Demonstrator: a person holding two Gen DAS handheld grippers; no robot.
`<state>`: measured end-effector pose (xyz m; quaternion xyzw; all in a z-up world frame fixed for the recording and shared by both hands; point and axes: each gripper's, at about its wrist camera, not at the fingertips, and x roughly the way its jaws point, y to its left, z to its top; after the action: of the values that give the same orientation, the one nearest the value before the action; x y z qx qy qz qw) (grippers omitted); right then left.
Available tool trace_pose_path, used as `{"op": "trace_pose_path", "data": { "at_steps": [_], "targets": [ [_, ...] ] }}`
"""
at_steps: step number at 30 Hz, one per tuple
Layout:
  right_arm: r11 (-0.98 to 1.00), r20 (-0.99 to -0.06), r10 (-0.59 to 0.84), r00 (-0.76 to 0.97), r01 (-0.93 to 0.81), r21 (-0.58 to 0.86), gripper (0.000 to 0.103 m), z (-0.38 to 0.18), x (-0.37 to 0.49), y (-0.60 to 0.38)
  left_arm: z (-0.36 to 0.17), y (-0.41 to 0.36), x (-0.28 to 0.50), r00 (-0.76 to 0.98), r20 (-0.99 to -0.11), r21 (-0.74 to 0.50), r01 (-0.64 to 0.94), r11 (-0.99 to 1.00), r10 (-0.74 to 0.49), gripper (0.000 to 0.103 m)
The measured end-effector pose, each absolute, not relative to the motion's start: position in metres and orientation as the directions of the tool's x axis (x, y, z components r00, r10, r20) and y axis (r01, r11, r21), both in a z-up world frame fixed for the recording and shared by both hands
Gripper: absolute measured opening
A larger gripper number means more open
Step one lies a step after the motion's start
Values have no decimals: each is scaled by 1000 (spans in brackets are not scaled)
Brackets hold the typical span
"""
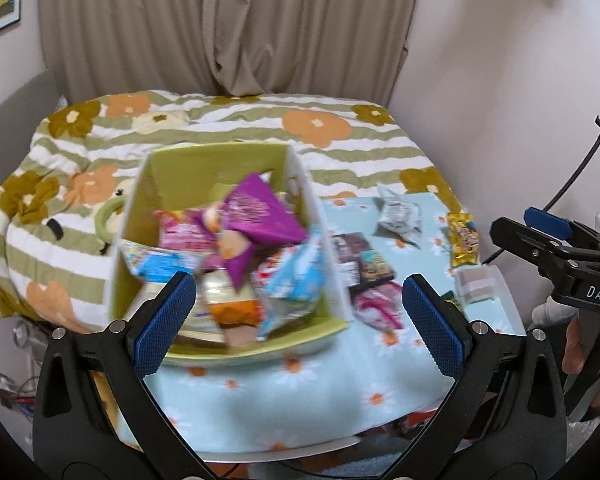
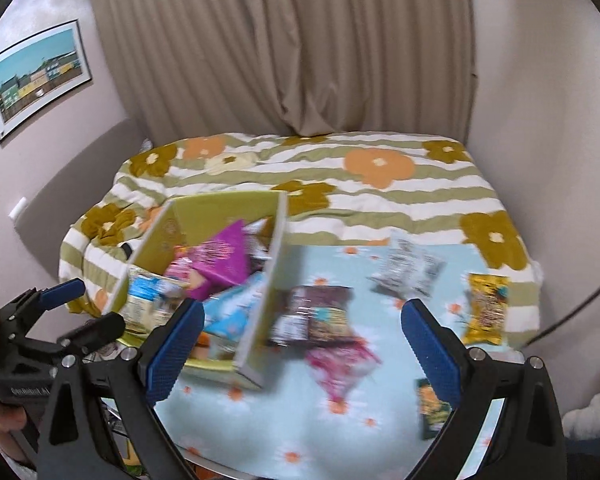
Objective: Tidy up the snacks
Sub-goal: 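Move both tools back over the remaining snacks on the table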
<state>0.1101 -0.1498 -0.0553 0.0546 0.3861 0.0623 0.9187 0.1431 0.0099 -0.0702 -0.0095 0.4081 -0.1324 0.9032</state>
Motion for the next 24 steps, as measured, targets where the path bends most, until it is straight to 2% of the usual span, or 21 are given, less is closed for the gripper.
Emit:
{"op": "trace_pose_path", "data": {
  "at_steps": [12, 19, 24],
  "targets": [
    [988, -761, 124, 636, -6, 155, 98, -96, 84, -283, -121, -120, 133, 563, -785, -168, 208, 964, -258, 102],
    [987, -801, 127, 585, 7, 161, 98, -140, 82, -327, -169, -150, 136, 557, -801, -157, 154, 976, -217, 102],
    [982, -818, 123, 562, 49, 182, 98, -179, 86, -344, -209, -162, 151, 555, -813, -105, 160, 981, -178, 102]
  ]
}}
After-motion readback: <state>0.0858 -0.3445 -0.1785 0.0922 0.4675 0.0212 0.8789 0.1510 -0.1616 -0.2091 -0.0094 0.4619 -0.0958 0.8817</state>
